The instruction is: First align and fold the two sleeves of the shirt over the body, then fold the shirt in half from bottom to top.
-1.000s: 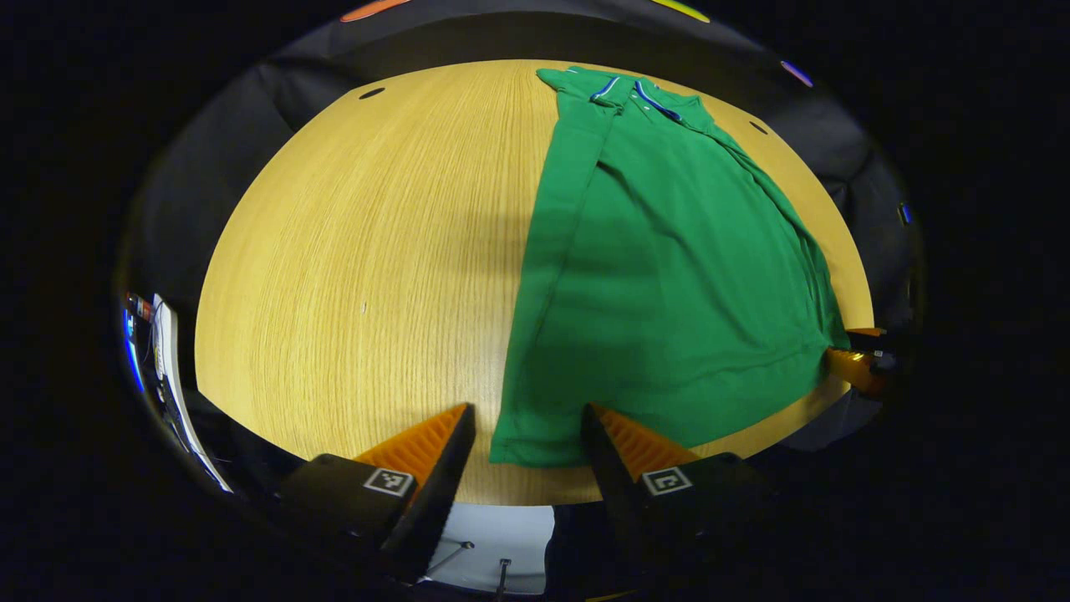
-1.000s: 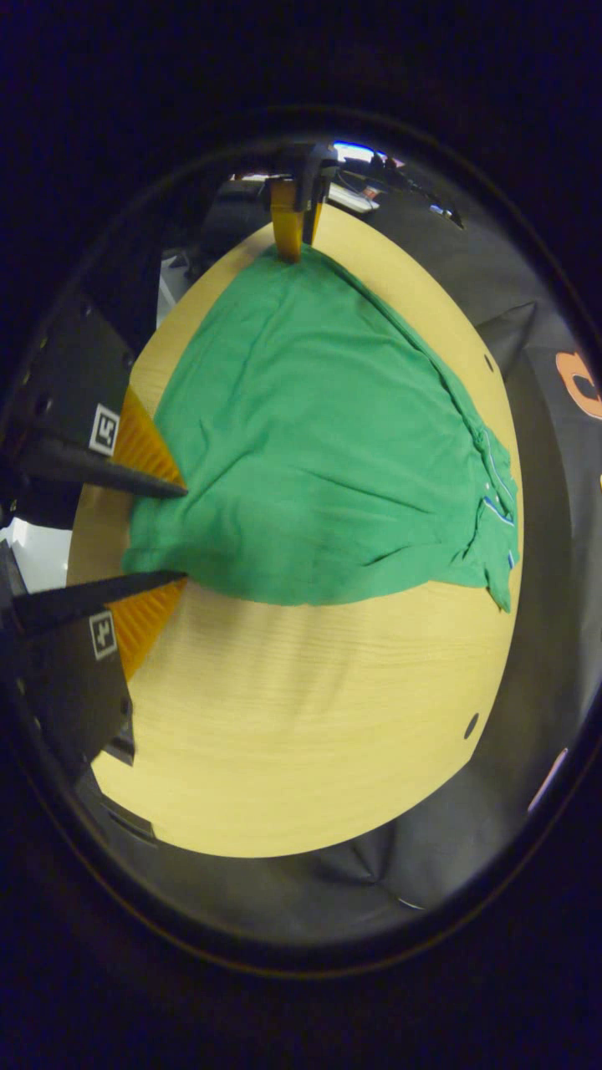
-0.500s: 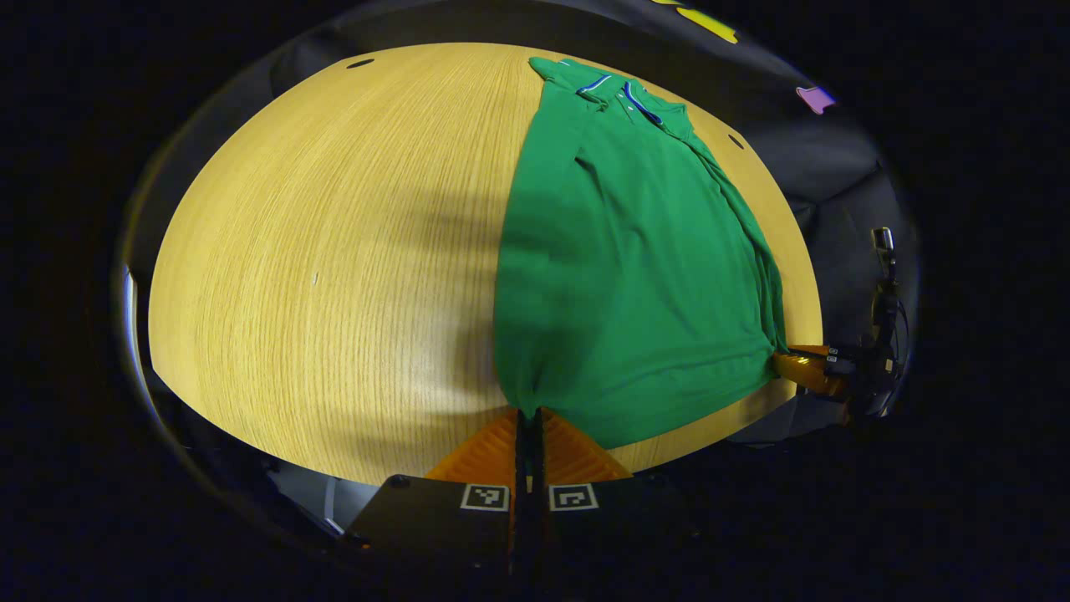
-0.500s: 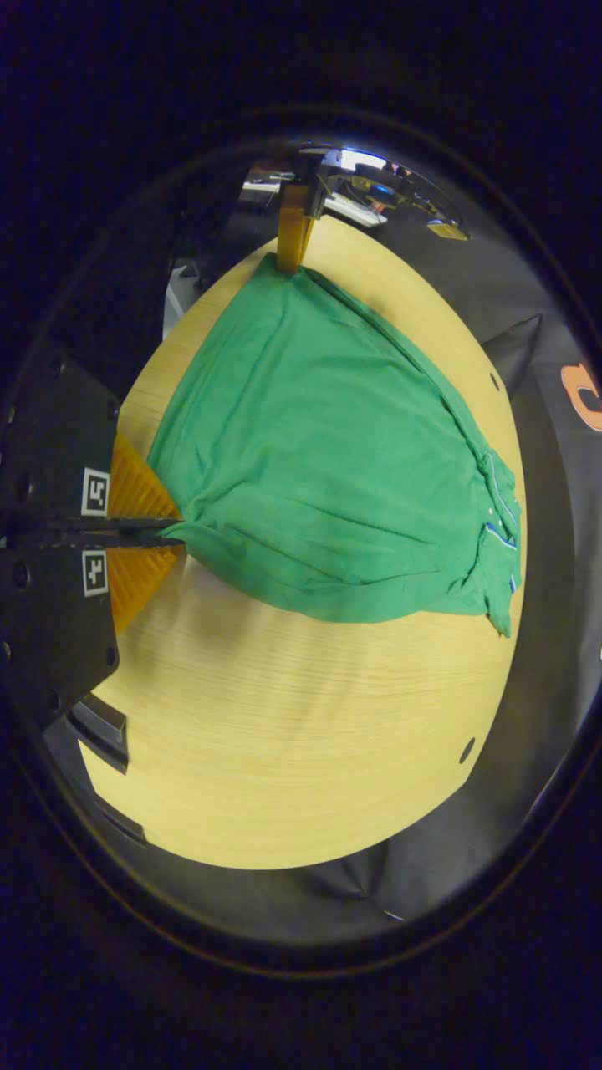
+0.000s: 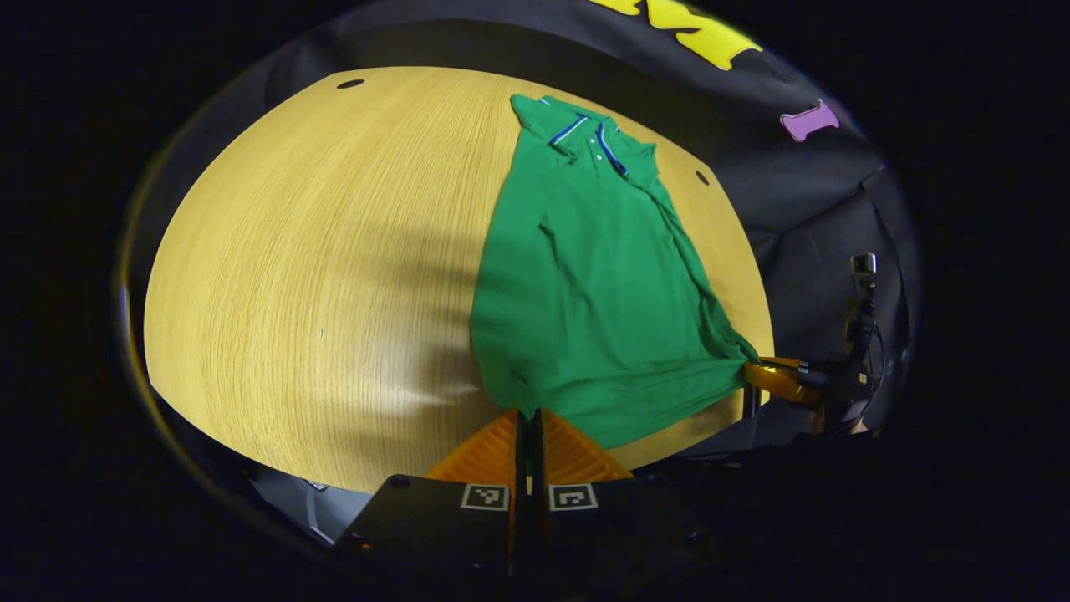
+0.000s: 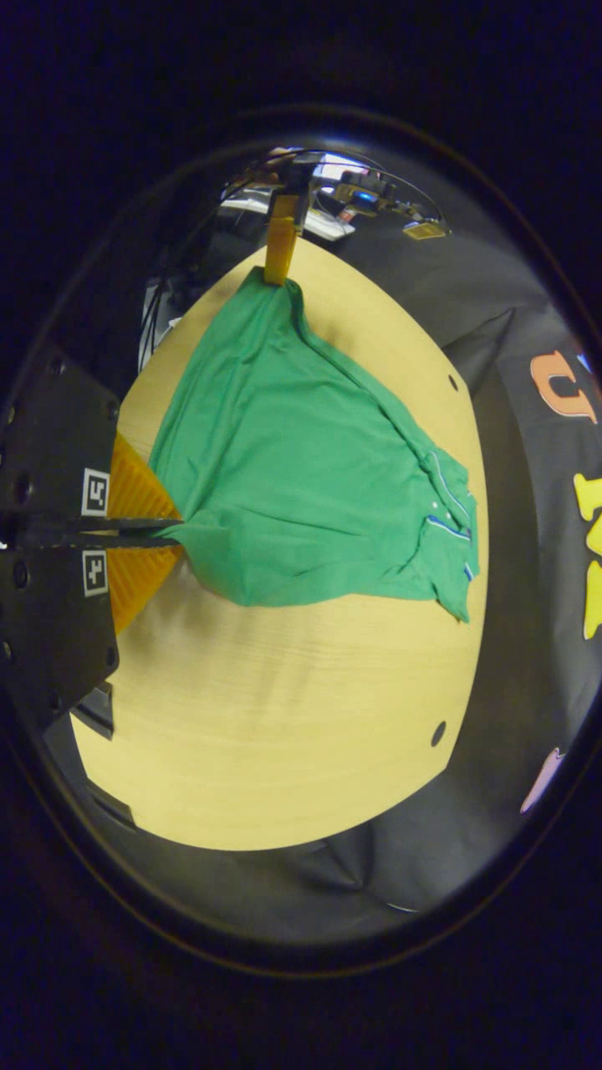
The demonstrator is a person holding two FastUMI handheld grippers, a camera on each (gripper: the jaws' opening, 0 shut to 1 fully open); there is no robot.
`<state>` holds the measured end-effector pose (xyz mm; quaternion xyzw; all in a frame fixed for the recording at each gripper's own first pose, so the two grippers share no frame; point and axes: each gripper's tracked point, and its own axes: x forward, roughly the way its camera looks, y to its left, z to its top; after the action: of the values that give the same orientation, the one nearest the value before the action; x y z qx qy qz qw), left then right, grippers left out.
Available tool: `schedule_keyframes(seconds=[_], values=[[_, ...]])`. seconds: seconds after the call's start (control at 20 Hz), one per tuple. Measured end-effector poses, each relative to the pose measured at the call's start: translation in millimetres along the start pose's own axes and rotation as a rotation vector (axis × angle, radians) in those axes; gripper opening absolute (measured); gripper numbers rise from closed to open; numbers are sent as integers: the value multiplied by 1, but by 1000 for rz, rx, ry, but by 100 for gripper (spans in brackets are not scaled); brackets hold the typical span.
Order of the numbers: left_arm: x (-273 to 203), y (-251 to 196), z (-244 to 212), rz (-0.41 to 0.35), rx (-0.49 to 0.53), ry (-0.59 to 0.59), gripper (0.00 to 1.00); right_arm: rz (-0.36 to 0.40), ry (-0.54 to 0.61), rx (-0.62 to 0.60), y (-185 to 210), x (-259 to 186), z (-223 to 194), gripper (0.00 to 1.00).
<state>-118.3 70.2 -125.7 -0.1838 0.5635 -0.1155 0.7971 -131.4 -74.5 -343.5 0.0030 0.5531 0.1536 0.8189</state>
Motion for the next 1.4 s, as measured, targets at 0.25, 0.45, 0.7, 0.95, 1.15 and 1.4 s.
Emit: schedule_keyframes(seconds=[0.25, 0.45, 0.7, 0.95, 1.15, 1.4], values=[[-4, -15, 60, -25, 31, -82, 4, -7, -93, 27, -7, -11, 51, 0], [-11, -26, 115, -49, 58, -170, 3, -34, -163, 21, -15, -18, 93, 0], [22, -23, 148, -71, 91, -274, 3, -63, -274, 38, -30, -31, 162, 1], [54, -16, 179, -78, 94, -370, 3, -75, -329, 68, -37, -27, 217, 0], [63, -14, 228, -74, 93, -432, 3, -93, -358, 40, -44, -15, 262, 0], [79, -12, 284, -67, 97, -488, 3, -95, -382, 54, -54, 3, 313, 2]])
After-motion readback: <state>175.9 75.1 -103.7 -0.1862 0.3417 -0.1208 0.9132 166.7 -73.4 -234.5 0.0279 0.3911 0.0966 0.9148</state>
